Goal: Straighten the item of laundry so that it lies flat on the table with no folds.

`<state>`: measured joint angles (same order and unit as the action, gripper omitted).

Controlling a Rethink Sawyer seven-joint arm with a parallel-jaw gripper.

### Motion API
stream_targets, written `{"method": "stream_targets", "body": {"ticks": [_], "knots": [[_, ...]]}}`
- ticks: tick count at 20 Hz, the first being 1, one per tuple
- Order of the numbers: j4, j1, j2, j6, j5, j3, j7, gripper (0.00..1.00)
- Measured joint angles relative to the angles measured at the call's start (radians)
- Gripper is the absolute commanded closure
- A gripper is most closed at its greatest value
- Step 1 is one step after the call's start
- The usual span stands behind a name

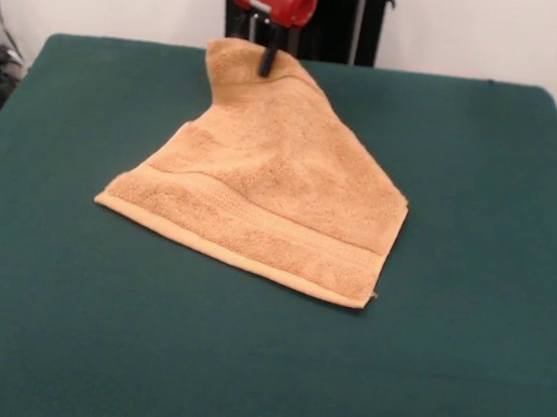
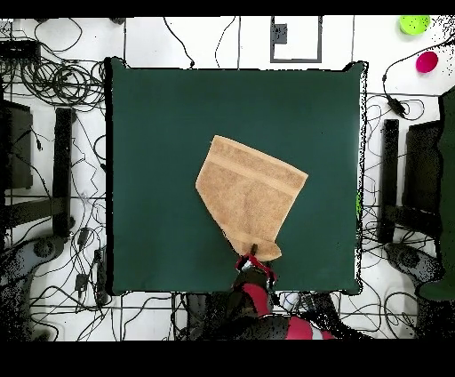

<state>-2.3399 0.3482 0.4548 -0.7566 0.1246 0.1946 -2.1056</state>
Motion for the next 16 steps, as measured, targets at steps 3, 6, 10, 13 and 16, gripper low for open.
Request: {"method": "stream_targets", "body": {"ticks": [3, 6, 10, 13, 16], "knots": [[0.002, -0.014, 0.004, -0.003, 0.0, 0.001, 0.0, 0.0], [0.015, -0.022, 0.048, 0.049, 0.001, -0.003, 0.0, 0.0], [0.067, -0.013, 0.146, 0.298, -0.011, -0.03, 0.0, 0.0], [0.125, -0.059, 0.207, 0.523, -0.041, -0.016, 0.0, 0.0], [0.188, -0.131, 0.255, 0.709, -0.055, 0.013, 0.0, 0.0]]}}
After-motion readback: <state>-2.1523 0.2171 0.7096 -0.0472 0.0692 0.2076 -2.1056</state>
